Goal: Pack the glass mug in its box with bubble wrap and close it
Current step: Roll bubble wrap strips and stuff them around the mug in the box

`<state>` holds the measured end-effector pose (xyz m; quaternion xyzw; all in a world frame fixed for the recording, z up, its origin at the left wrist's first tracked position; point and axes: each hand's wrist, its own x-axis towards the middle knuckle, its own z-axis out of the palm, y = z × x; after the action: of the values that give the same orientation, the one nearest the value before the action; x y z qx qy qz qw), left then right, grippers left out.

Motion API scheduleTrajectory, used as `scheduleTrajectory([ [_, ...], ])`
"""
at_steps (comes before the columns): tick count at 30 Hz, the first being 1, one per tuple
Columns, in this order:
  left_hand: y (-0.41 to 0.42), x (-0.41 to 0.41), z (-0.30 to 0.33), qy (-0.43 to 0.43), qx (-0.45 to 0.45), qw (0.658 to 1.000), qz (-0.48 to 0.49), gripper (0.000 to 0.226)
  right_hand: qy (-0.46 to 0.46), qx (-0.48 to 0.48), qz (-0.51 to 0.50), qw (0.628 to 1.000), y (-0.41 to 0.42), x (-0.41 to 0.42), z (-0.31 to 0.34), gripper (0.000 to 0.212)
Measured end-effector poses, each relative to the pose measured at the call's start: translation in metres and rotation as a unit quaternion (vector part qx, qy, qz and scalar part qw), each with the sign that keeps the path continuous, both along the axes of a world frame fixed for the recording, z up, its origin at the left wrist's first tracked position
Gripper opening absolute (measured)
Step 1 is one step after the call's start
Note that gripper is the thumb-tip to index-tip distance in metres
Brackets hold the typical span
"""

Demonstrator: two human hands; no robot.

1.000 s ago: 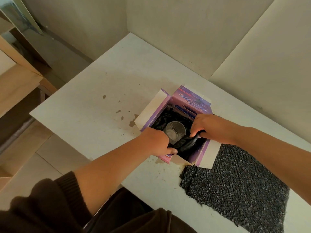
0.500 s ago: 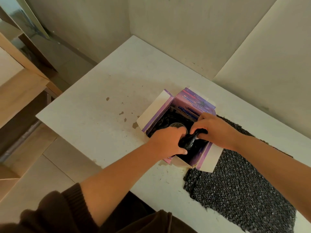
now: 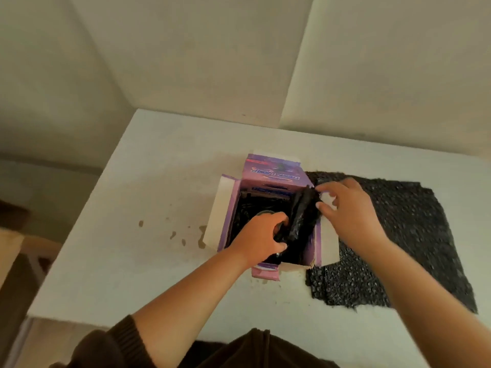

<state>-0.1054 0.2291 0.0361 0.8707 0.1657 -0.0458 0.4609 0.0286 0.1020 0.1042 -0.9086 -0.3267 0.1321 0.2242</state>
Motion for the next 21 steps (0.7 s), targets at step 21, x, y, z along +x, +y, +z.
scheduleTrajectory([
  [21,0.049,0.023,0.001,0.014,-0.015,0.967,-0.253,0.052,0.152,0.017,-0.261,0.953,0.024,-0.071,-0.029,0.042],
])
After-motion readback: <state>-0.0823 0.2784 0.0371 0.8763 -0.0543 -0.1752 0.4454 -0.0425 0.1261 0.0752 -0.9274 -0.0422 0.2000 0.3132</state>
